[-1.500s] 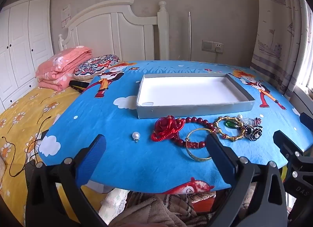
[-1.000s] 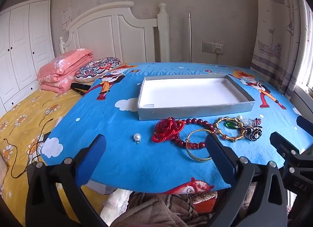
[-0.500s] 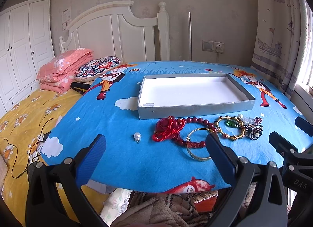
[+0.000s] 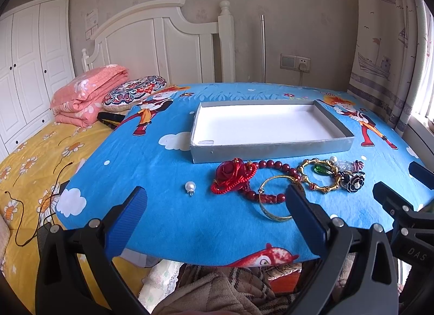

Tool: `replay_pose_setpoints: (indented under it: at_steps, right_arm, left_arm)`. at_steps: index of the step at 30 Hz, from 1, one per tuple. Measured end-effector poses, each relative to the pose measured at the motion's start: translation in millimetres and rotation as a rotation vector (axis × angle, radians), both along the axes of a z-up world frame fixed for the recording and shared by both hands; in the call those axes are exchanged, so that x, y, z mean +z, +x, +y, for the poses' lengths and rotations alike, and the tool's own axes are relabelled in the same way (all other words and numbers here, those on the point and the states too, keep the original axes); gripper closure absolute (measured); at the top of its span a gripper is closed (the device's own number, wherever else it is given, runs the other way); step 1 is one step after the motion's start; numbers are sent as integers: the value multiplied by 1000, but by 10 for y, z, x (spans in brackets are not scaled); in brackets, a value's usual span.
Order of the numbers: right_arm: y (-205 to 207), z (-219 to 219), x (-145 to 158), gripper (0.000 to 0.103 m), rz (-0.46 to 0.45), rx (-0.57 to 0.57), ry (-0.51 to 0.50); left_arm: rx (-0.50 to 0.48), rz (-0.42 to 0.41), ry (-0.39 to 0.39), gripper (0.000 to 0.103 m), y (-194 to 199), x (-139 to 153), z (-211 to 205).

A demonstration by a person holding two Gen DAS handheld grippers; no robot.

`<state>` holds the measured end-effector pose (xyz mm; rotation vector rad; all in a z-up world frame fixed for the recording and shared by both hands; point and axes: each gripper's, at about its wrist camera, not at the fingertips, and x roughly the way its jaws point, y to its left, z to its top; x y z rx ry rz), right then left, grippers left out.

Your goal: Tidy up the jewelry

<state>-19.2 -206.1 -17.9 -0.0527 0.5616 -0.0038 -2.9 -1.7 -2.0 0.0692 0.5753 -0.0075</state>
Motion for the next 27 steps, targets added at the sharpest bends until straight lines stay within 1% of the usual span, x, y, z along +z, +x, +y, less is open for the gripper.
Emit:
replay_pose_setpoints:
  at_steps: [27]
  right_arm:
    - [0, 4, -21, 14, 4, 1, 2]
  left_arm:
    - [4, 10, -7, 4, 17, -24, 20]
